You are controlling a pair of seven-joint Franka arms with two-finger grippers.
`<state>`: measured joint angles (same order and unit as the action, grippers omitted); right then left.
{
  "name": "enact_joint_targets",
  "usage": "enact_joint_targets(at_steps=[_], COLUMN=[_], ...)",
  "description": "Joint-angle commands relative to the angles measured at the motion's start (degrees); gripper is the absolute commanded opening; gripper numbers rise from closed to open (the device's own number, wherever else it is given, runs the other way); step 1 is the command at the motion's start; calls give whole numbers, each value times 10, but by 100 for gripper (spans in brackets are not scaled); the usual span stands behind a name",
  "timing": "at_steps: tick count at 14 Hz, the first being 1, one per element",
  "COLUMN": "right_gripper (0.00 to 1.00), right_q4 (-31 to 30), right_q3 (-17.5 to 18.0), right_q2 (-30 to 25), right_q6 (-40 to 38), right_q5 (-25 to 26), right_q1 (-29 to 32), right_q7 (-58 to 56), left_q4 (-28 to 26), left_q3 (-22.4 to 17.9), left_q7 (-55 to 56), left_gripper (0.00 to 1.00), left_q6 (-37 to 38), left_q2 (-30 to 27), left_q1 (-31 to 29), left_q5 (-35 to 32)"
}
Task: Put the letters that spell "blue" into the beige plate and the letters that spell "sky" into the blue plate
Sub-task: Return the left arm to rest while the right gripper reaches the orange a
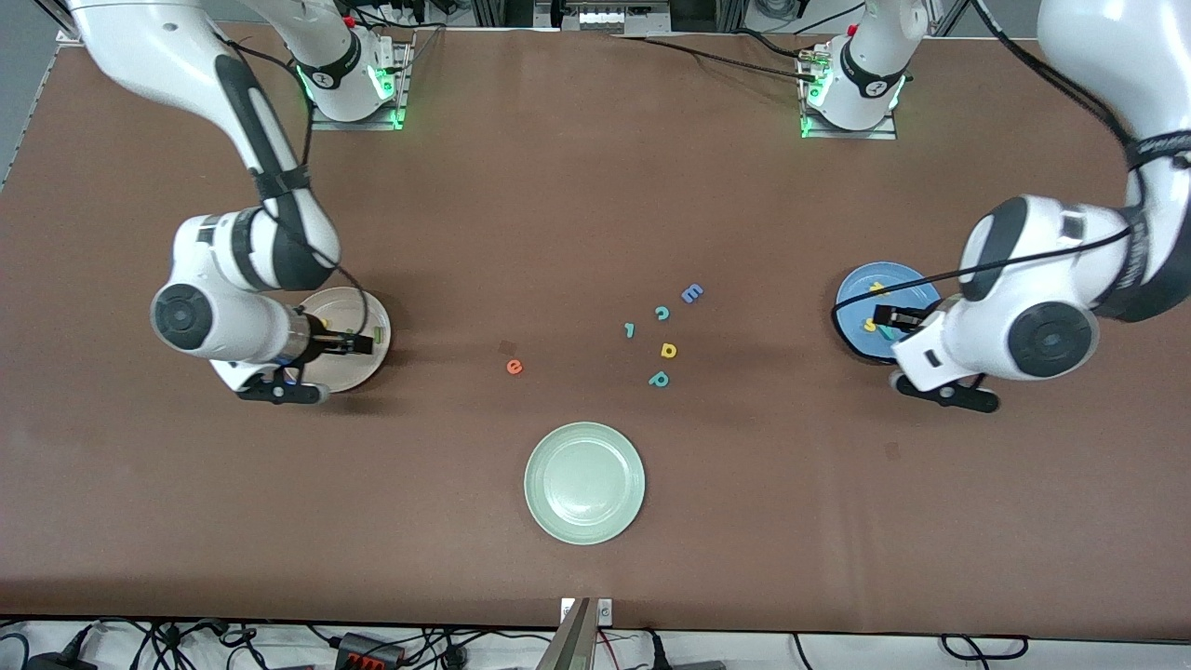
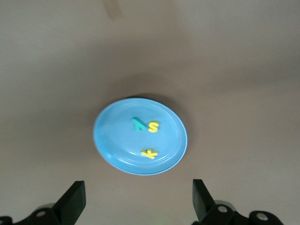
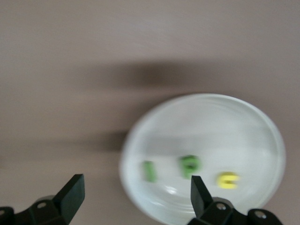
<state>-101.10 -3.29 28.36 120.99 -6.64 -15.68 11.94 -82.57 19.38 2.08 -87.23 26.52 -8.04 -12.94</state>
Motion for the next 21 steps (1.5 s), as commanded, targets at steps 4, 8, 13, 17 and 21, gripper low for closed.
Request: enact_joint_targets(at_steps=[4,8,13,17,21], right_gripper=[100,100,100,80,74], right_q4=[81,107,107,107,107], right_q3=[-3,-2,-2,-3,-3], right_q2=[78,104,129,154,165], right_q6=[22,36,92,151,177], right_q5=[3,1,9,22,22], right_q1=[-97,-134,-195,-204,-204], right_q7=[70,8,-87,-97,-97], left_q4=[25,-115,-149,-135,-119], left_q3=[-71,-114,-146,-130,-131], left_q7=[65,87,77,85,79], left_gripper=[100,100,100,100,100], left_q6=[20,-77,-107,-97,-94], left_q2=[-105,-270,-286,-284,-278], left_q1=[44,58,87,88,82], left_q5=[104,128,128,129,120])
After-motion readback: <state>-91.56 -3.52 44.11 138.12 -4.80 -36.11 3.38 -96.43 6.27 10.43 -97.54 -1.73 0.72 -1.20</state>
